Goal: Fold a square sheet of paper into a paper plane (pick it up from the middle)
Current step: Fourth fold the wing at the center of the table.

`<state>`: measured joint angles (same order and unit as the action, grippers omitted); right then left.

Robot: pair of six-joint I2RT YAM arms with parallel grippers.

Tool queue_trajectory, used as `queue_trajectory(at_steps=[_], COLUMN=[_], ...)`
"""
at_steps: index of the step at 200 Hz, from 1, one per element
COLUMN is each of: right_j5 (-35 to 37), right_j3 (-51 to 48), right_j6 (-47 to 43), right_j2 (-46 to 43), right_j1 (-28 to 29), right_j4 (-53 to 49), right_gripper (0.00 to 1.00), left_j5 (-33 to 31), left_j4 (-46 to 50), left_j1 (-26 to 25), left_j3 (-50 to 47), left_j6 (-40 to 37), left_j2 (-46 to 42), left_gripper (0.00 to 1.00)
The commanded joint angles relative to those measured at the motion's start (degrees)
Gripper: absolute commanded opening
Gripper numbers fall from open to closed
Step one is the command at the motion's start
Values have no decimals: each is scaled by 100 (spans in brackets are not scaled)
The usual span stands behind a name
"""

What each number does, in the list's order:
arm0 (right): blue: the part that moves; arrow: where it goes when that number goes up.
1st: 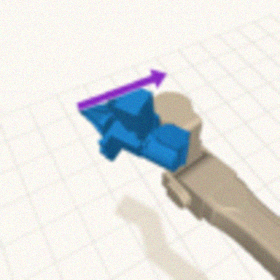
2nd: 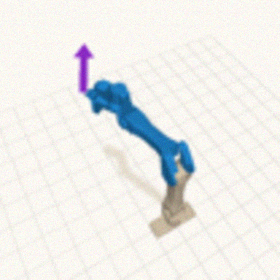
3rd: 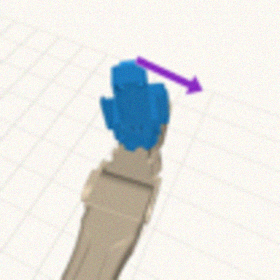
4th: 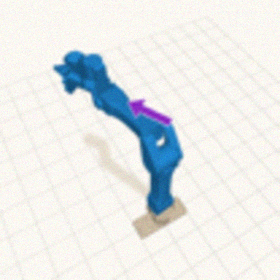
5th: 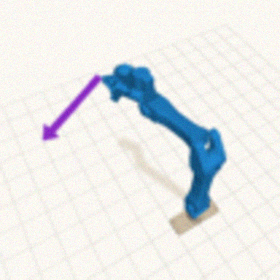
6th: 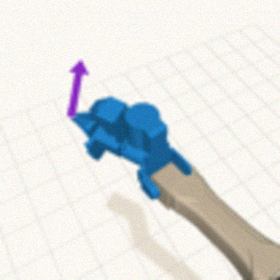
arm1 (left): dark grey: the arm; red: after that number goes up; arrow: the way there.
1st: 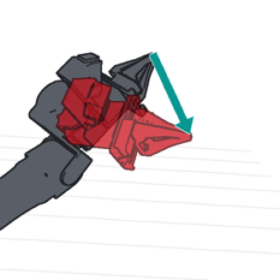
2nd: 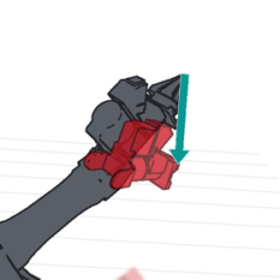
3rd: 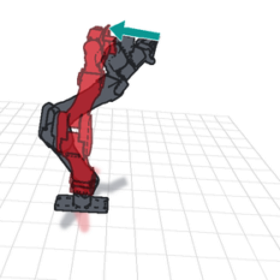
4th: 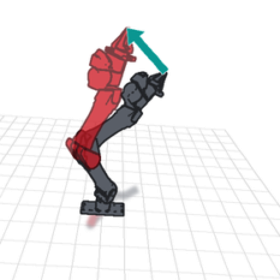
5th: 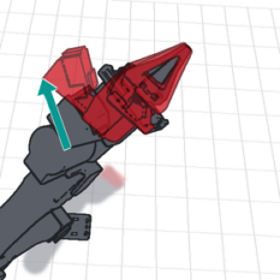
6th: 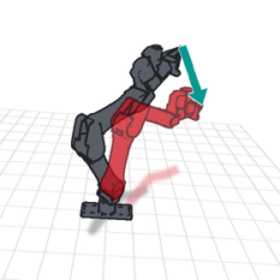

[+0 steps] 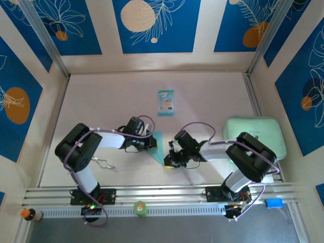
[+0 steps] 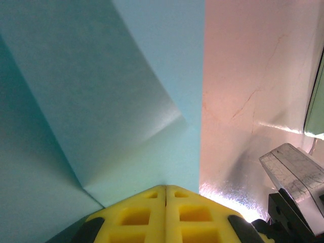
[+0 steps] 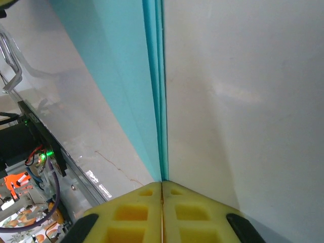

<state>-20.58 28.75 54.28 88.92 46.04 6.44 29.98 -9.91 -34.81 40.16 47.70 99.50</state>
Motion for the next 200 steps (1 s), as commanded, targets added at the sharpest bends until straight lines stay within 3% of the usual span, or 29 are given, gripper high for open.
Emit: queue_trajectory(at_steps=[1,22,109,154,200], right_j5=[-396,-368,-246,51,-169], right_j3=[-327,-376,-135,206,1031], right_j6=[102,140,50,87,100], right_j2=[151,117,-430,-1172,-192], right_j1=[263,265,242,-127,-247], right_j4=[-1199,-1213,-1725,-1596,-762], right_gripper=[9,3,10,7,2], left_j5=[-968,-978,-955,-958,-897], left_j4=[855,852,859,861,744], left_j1=[18,22,18,20,18], left_j3=[-334,-333,-316,-332,-356], left_j6=[28,20,-34,-60,-26], left_j2=[324,332,272,153,201], left_gripper=[0,0,0,0,0])
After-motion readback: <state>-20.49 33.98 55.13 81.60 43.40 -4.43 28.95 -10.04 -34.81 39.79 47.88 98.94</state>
